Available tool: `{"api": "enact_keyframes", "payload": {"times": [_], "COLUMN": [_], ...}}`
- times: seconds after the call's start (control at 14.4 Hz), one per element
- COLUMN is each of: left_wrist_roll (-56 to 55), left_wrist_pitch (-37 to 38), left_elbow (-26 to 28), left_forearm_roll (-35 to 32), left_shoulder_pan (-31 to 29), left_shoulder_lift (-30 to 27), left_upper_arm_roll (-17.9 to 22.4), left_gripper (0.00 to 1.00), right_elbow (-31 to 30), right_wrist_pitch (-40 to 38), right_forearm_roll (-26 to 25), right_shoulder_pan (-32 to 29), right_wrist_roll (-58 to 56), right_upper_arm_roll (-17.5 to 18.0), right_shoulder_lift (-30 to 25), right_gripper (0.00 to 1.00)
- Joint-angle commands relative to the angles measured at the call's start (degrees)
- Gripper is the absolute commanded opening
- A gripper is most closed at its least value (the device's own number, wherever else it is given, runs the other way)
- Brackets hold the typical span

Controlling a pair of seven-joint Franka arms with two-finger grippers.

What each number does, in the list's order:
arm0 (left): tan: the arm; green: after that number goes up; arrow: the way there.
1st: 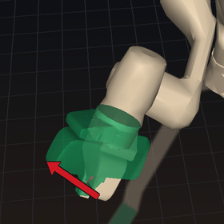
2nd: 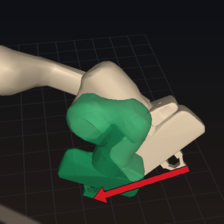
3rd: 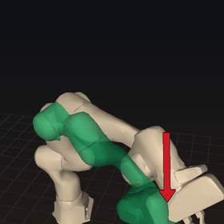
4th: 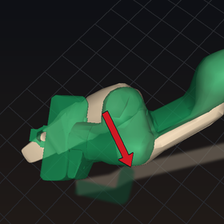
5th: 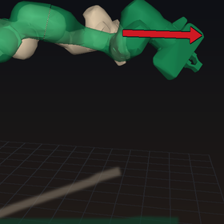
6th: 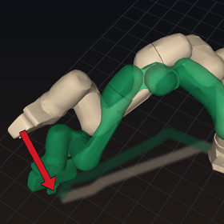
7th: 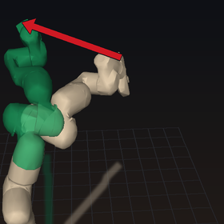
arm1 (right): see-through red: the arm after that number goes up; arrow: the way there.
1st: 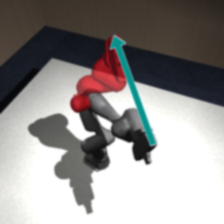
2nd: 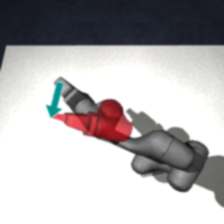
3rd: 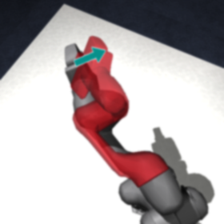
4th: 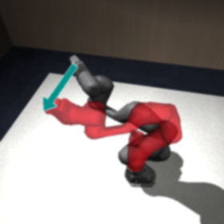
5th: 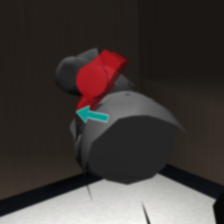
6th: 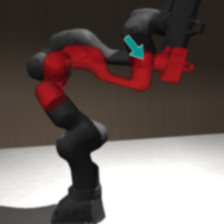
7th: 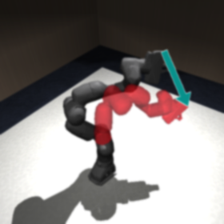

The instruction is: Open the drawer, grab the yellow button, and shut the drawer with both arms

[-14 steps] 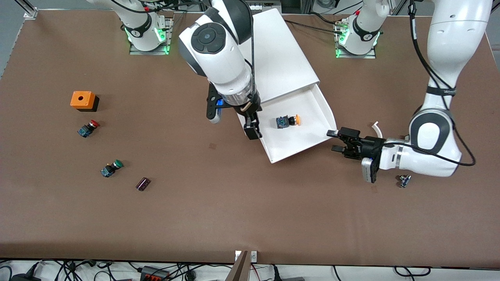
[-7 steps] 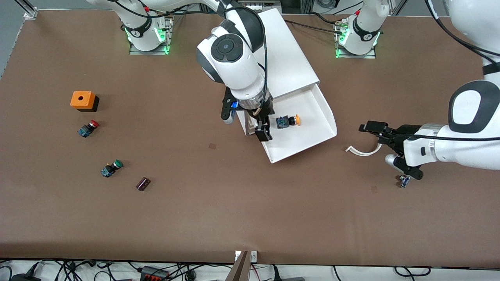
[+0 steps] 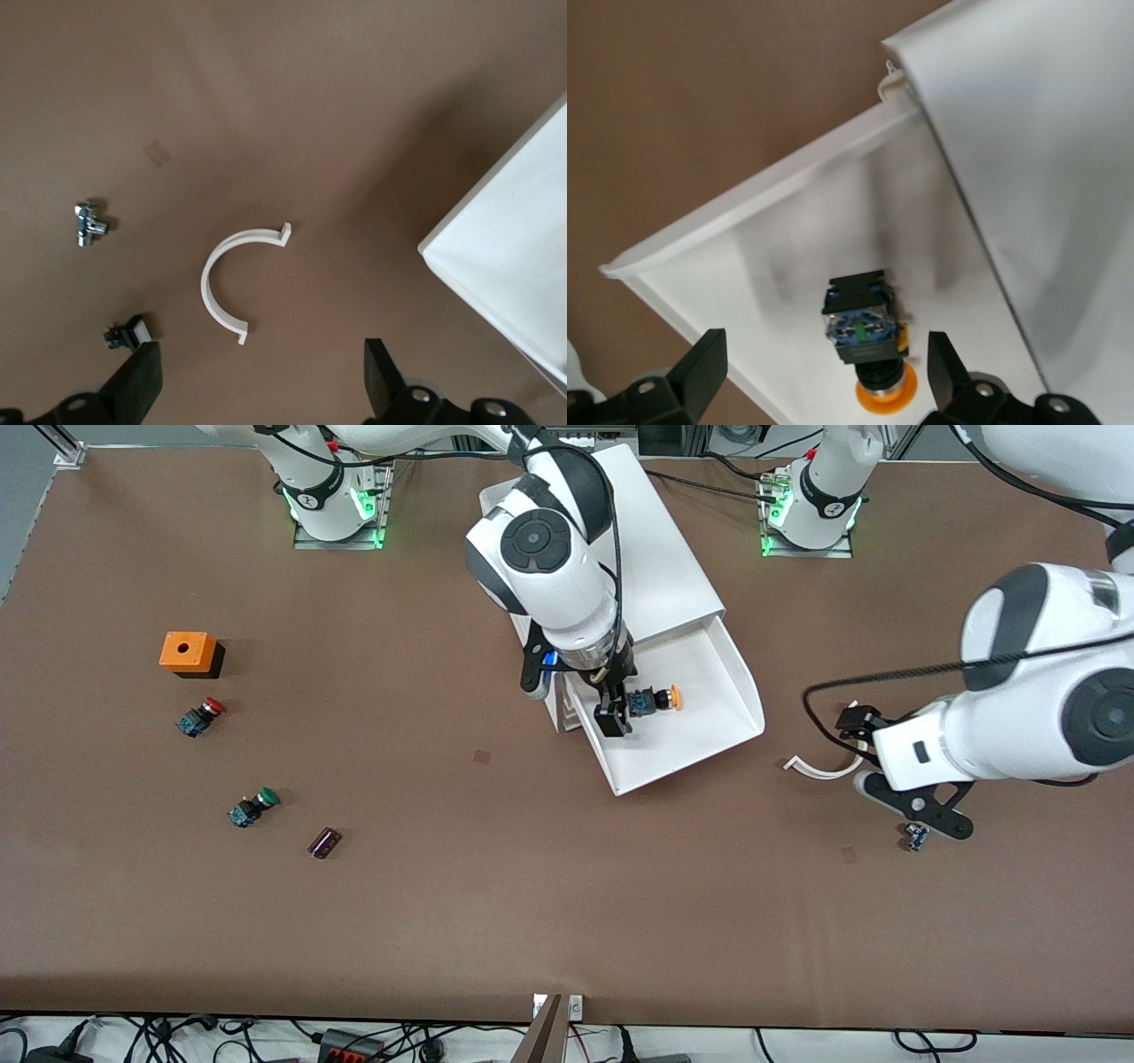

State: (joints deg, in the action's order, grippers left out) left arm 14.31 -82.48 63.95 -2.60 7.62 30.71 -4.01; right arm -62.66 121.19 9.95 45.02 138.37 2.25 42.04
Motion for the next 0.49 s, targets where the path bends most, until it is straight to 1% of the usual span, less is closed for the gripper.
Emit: {"api": "enact_keyframes", "payload": {"times": [0.0,0.28,0.42], "left_wrist_roll": [-4.5,-14.8,-15.9], "left_wrist_pitch": [-0.5,-0.6,-0.6], "left_elbow": [-2.5,-2.1,-2.0], "left_forearm_roll": [-1.4,-1.0,-1.0], "left_shoulder_pan": [-1.1,-1.9,-2.1], "left_shoulder_lift": [1.5,1.8,1.9], "left_upper_arm_roll": [1.4,1.5,1.5], "left_gripper": [1.0,1.0,1.0], "right_elbow": [2.0,2.0,2.0], "right_wrist_pitch": [-0.4,0.0,0.1], "right_forearm_roll": [1.8,2.6,2.6], "right_shoulder_pan": [0.2,0.2,0.2], "right_wrist_roll": [1.6,1.5,1.5], "right_upper_arm_roll": [0.2,0.2,0.2], "right_shoulder_lift": [1.2,1.6,2.2], "right_gripper": [1.0,1.0,1.0]}}
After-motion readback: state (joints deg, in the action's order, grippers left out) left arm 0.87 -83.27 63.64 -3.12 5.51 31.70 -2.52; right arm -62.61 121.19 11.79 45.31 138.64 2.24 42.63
